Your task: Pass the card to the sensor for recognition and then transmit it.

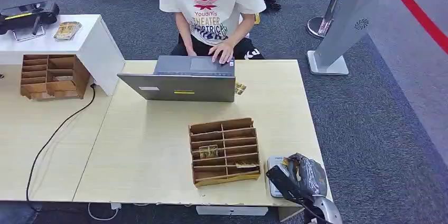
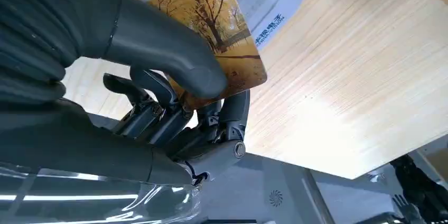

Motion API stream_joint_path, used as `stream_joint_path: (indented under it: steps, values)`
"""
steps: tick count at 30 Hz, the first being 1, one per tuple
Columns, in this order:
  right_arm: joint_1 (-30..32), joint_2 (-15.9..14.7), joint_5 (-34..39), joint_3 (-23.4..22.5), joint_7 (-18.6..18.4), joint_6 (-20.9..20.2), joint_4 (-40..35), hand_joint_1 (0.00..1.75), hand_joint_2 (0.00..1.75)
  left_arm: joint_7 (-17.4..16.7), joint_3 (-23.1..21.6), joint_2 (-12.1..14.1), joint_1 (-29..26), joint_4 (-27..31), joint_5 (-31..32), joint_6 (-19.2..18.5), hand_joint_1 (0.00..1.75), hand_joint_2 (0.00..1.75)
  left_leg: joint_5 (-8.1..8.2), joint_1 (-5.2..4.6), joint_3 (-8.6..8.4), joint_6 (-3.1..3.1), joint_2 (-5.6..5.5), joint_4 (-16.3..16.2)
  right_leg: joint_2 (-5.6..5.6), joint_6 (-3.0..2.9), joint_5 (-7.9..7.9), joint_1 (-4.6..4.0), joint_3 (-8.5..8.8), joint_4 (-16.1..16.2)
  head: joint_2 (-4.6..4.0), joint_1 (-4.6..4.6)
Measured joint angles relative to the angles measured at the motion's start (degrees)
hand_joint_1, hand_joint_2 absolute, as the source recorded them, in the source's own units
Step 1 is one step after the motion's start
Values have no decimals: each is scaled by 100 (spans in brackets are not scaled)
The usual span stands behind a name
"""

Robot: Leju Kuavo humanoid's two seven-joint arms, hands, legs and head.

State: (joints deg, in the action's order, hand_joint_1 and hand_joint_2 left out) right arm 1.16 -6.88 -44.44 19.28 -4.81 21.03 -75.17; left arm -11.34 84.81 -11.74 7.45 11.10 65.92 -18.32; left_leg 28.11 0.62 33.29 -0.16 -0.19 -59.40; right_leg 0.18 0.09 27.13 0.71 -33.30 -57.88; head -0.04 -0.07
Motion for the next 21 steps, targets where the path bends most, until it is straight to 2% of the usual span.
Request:
stream_joint_path:
  steps: [21]
  values:
    - [82, -125, -289, 160, -162, 223, -63, 175, 175, -2, -4, 0, 3, 0, -2, -17, 0, 0, 0, 0, 0, 0, 0, 0, 0, 0, 0, 0, 0, 0, 0, 0]
